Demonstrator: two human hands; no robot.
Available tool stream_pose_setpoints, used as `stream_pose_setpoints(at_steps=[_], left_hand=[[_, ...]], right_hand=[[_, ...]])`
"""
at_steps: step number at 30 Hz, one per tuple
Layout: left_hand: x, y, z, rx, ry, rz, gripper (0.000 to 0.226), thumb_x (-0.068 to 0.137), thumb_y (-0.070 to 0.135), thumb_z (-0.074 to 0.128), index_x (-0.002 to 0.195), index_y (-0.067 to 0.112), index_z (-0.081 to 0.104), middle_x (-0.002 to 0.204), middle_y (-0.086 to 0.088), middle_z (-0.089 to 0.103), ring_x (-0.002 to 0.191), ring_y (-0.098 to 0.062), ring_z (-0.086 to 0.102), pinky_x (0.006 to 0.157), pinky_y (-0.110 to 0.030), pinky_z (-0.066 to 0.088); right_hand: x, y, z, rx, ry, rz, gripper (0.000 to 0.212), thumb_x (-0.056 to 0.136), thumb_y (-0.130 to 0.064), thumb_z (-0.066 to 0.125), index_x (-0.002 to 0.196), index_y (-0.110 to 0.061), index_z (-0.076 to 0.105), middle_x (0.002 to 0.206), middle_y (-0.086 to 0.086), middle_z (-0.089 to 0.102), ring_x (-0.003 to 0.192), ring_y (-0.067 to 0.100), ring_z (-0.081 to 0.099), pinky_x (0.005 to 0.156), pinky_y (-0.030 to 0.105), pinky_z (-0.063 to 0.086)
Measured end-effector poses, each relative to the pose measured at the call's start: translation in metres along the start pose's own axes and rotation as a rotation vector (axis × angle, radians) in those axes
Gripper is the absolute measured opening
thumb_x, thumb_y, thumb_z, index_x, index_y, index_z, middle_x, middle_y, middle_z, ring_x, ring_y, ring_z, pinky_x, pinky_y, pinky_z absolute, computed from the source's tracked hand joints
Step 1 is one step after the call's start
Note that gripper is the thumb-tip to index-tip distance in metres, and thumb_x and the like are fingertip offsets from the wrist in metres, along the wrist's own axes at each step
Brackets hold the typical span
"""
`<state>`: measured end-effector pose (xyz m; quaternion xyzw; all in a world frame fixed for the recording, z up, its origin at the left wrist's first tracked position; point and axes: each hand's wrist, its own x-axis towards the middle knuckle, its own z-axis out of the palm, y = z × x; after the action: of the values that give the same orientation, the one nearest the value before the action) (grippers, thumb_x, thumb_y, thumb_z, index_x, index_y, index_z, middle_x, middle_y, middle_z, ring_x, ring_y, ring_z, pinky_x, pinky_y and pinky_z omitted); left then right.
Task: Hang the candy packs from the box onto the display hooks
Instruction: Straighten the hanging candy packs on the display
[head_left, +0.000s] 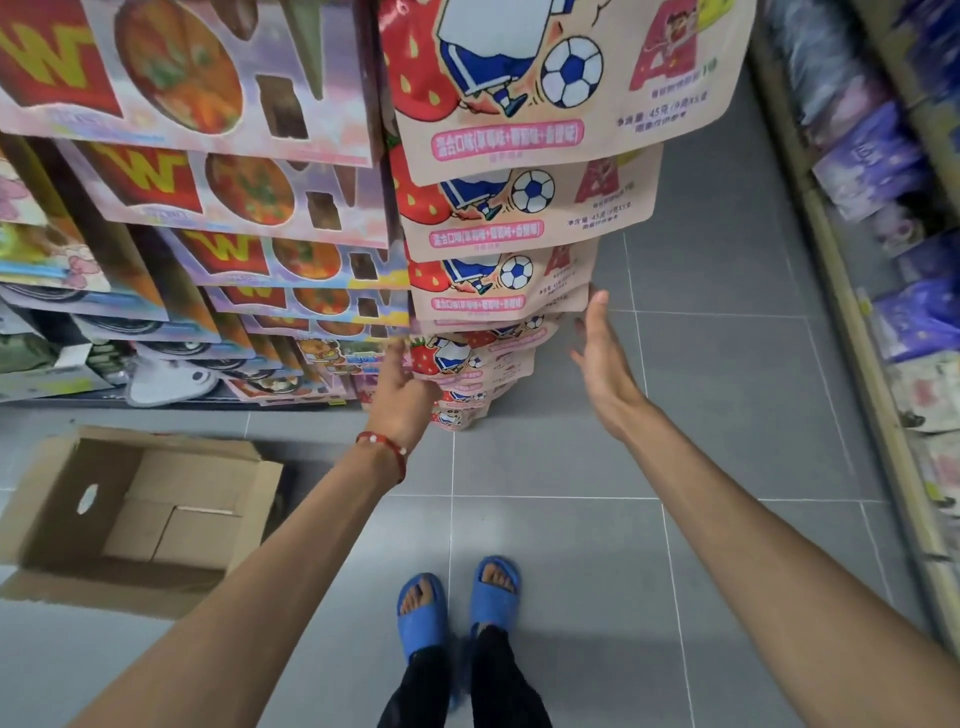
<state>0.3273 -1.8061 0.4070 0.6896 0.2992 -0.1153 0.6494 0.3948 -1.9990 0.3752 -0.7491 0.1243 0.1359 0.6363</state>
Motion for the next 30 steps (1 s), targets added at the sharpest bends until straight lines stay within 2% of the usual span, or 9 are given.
stream_pose_setpoints(at_steps=[2, 6, 10, 15, 17, 20, 23, 26, 30], left_hand=[[0.010, -0.009, 0.004, 0.004, -0.032, 0.009, 0.060, 0.102, -0.005, 0.042, 0.153, 0.025, 0.035, 0.127, 0.001, 0.053, 0.116, -0.015, 0.048, 0.095, -0.033, 0.038], [0.026, -0.022, 0.008, -0.041, -0.012, 0.028, 0.060, 0.101, -0.007, 0.043, 0.151, 0.026, 0.037, 0.121, 0.009, 0.058, 0.109, -0.008, 0.055, 0.092, -0.028, 0.043], [0.027, -0.038, 0.011, -0.050, 0.006, 0.074, 0.072, 0.097, -0.016, 0.044, 0.146, 0.035, 0.036, 0.107, 0.029, 0.055, 0.086, 0.021, 0.056, 0.081, -0.020, 0.049], [0.030, -0.041, 0.010, -0.062, -0.005, 0.065, 0.076, 0.094, -0.019, 0.042, 0.155, 0.027, 0.034, 0.114, 0.023, 0.059, 0.092, 0.017, 0.058, 0.077, -0.016, 0.054], [0.029, -0.041, 0.009, -0.065, -0.022, 0.063, 0.078, 0.092, -0.021, 0.041, 0.155, 0.026, 0.036, 0.118, 0.022, 0.061, 0.093, 0.018, 0.061, 0.078, -0.016, 0.056], [0.025, -0.044, 0.007, -0.059, -0.053, 0.063, 0.082, 0.090, -0.022, 0.043, 0.156, 0.026, 0.035, 0.134, 0.009, 0.060, 0.113, 0.002, 0.060, 0.098, -0.034, 0.053], [0.025, -0.048, 0.007, -0.023, -0.087, 0.086, 0.082, 0.089, -0.022, 0.043, 0.153, 0.027, 0.040, 0.137, 0.007, 0.060, 0.124, -0.012, 0.058, 0.099, -0.033, 0.052], [0.028, -0.050, 0.010, -0.001, -0.131, 0.105, 0.075, 0.090, -0.021, 0.042, 0.149, 0.025, 0.045, 0.127, 0.015, 0.064, 0.114, 0.002, 0.058, 0.091, -0.025, 0.051], [0.032, -0.050, 0.011, -0.011, -0.120, 0.106, 0.074, 0.089, -0.021, 0.044, 0.148, 0.023, 0.044, 0.118, 0.018, 0.065, 0.098, 0.015, 0.060, 0.072, -0.007, 0.052]], right_hand=[[0.013, 0.008, 0.000, -0.021, 0.002, -0.010, 0.074, 0.096, -0.071, 0.013, 0.160, -0.037, 0.023, 0.166, -0.013, 0.027, 0.154, 0.006, 0.021, 0.128, 0.046, 0.018], [0.035, 0.017, -0.002, -0.063, 0.003, -0.062, 0.065, 0.103, -0.063, 0.011, 0.160, -0.036, 0.022, 0.157, -0.025, 0.026, 0.147, -0.001, 0.022, 0.126, 0.031, 0.016], [0.050, 0.023, -0.006, -0.093, 0.003, -0.125, 0.089, 0.087, -0.083, 0.016, 0.162, -0.036, 0.014, 0.169, -0.015, 0.017, 0.155, 0.002, 0.012, 0.129, 0.041, 0.011], [0.040, 0.023, -0.003, -0.094, -0.008, -0.121, 0.097, 0.079, -0.094, 0.015, 0.159, -0.041, 0.026, 0.165, -0.018, 0.027, 0.152, 0.001, 0.019, 0.128, 0.041, 0.013], [0.029, 0.026, 0.000, -0.092, -0.023, -0.095, 0.082, 0.079, -0.092, 0.012, 0.145, -0.053, 0.041, 0.159, -0.020, 0.038, 0.149, 0.001, 0.029, 0.126, 0.042, 0.019], [0.013, 0.030, 0.006, -0.075, -0.031, -0.087, 0.047, 0.088, -0.079, 0.011, 0.118, -0.068, 0.044, 0.146, -0.022, 0.047, 0.140, 0.002, 0.040, 0.123, 0.044, 0.028], [0.007, 0.040, 0.007, -0.041, -0.019, -0.068, 0.051, 0.091, -0.072, 0.013, 0.126, -0.057, 0.048, 0.146, -0.016, 0.049, 0.141, 0.007, 0.041, 0.123, 0.046, 0.029], [0.009, 0.047, 0.009, -0.040, -0.029, -0.030, 0.073, 0.096, -0.071, 0.013, 0.149, -0.032, 0.046, 0.154, -0.008, 0.046, 0.146, 0.011, 0.038, 0.124, 0.047, 0.028], [0.018, 0.058, 0.006, 0.026, -0.034, -0.015, 0.067, 0.106, -0.057, 0.010, 0.156, -0.023, 0.038, 0.160, -0.005, 0.039, 0.149, 0.012, 0.033, 0.125, 0.047, 0.026]])
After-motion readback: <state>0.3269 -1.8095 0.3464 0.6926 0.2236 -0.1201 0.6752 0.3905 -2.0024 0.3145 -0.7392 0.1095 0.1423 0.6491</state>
